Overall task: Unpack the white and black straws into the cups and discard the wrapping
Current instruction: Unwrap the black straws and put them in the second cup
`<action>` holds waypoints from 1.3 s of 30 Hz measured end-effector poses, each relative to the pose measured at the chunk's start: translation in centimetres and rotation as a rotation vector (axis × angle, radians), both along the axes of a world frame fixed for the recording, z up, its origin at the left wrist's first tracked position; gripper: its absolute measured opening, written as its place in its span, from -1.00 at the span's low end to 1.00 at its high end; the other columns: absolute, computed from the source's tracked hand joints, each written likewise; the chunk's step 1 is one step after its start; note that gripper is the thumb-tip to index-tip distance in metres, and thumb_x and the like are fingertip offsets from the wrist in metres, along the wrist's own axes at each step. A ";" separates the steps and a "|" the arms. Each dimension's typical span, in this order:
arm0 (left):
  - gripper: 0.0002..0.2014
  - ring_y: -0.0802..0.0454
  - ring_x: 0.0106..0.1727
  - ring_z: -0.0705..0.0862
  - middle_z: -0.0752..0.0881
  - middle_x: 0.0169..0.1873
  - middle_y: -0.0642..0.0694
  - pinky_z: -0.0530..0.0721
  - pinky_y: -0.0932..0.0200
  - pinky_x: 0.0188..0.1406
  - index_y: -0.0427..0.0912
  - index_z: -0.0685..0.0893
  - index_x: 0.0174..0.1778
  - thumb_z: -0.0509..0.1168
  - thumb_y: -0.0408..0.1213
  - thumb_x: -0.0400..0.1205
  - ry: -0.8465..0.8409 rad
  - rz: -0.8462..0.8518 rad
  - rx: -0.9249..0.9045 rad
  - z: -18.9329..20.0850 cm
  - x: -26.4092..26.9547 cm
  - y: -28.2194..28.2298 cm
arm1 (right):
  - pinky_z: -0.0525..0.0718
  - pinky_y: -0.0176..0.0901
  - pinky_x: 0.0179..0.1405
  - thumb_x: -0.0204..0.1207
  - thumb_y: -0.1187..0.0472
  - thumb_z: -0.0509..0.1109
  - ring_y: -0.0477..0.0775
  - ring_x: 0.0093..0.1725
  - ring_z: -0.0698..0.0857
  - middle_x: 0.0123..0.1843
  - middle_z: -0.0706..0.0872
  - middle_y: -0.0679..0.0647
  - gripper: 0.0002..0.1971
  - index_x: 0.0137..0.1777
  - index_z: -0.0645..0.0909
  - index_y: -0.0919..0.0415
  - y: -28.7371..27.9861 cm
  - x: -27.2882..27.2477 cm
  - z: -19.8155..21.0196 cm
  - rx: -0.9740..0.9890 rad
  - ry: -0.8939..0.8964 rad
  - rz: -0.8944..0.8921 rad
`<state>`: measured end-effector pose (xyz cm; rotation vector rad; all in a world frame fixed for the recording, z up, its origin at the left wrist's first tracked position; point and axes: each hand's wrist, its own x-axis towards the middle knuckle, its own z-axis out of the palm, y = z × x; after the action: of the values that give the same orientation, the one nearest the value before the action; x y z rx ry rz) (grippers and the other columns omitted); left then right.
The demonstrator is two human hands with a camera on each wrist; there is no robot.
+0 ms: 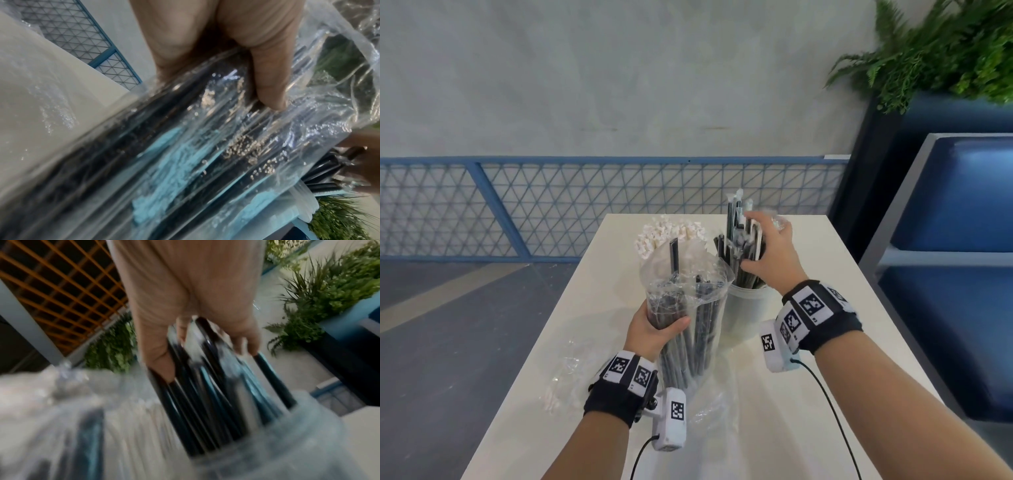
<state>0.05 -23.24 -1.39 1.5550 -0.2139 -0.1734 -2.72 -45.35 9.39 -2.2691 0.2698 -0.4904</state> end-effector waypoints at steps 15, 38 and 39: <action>-0.55 0.12 -0.07 0.76 0.77 -0.12 -0.07 0.68 0.42 -0.15 -0.33 0.64 0.11 0.56 -0.43 0.31 -0.014 0.004 0.036 0.4 -0.5 0.5 | 0.43 0.00 0.19 0.50 -0.20 -0.16 0.23 0.07 0.59 0.19 0.61 0.12 -0.37 0.22 0.60 0.13 6.7 -3.5 -2.6 -0.433 0.030 0.098; -0.47 0.38 -0.20 0.74 0.71 -0.12 -0.01 0.66 0.46 -0.21 -0.28 0.53 0.16 0.46 -0.69 0.31 0.023 -0.166 0.008 1.1 -0.2 0.7 | 0.43 -0.59 0.18 0.29 0.16 0.62 -0.10 0.23 0.55 0.28 0.58 -0.01 -0.33 0.40 0.48 0.19 6.9 -1.8 -4.8 0.116 0.180 0.408; -0.46 0.38 -0.22 0.75 0.71 -0.14 -0.02 0.66 0.46 -0.23 -0.29 0.53 0.14 0.46 -0.73 0.29 0.033 -0.190 0.005 1.2 -0.2 0.5 | 0.49 -0.39 0.28 0.25 0.08 0.63 -0.07 0.26 0.58 0.29 0.60 -0.05 -0.29 0.40 0.47 0.17 7.2 -1.7 -5.2 0.148 0.190 0.409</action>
<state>-0.18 -22.70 -0.24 1.5350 -0.3357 -0.3483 -4.42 -38.12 4.20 -2.1505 -0.0651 -0.0406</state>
